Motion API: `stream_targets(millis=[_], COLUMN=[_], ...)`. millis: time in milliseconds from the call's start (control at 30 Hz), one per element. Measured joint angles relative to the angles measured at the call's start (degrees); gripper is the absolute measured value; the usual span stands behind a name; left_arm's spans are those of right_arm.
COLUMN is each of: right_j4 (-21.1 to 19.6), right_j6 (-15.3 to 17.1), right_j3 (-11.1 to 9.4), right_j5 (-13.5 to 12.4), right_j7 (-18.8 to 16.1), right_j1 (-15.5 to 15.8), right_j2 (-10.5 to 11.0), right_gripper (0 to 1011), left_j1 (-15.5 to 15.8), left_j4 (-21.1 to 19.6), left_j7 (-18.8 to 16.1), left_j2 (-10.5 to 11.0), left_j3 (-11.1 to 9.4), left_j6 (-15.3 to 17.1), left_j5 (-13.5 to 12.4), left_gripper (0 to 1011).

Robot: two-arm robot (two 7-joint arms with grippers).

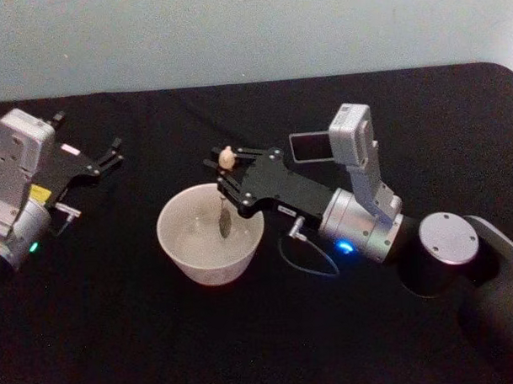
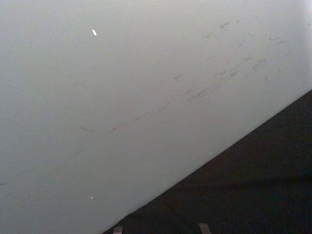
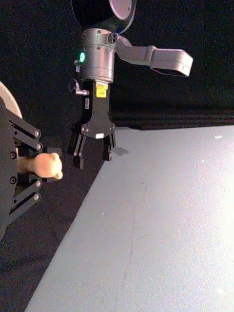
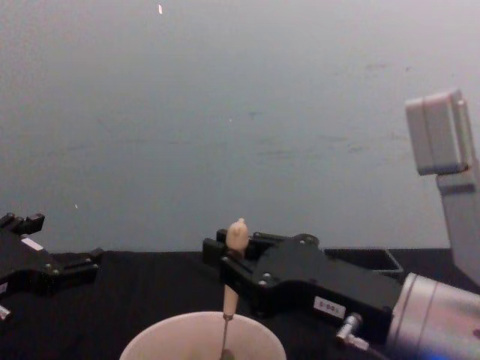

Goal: Pick up the stirring spoon with one hand, stir inside the cup, then place it back in its original position.

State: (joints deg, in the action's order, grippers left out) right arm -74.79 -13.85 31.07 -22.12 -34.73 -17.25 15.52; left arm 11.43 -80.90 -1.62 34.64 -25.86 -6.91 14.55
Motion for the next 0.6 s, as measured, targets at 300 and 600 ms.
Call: stream_targets(millis=[300,600], right_j4=[-2.7,-5.3], right_j6=[0.3,0.9], right_j3=[-0.8,-0.7], right_j5=[-0.8,-1.3], right_j7=[-0.1,-0.9], right_j1=[1.8,3.7], right_j2=[1.6,3.2], right_gripper=[164,164], left_j1=[0.0,0.0], left_j4=[0.0,0.0], left_j7=[0.0,0.0], left_j2=[0.0,0.0], left_j3=[0.0,0.0], left_j6=[0.0,0.0], left_j5=[0.0,0.0], left_gripper=[1001,1002])
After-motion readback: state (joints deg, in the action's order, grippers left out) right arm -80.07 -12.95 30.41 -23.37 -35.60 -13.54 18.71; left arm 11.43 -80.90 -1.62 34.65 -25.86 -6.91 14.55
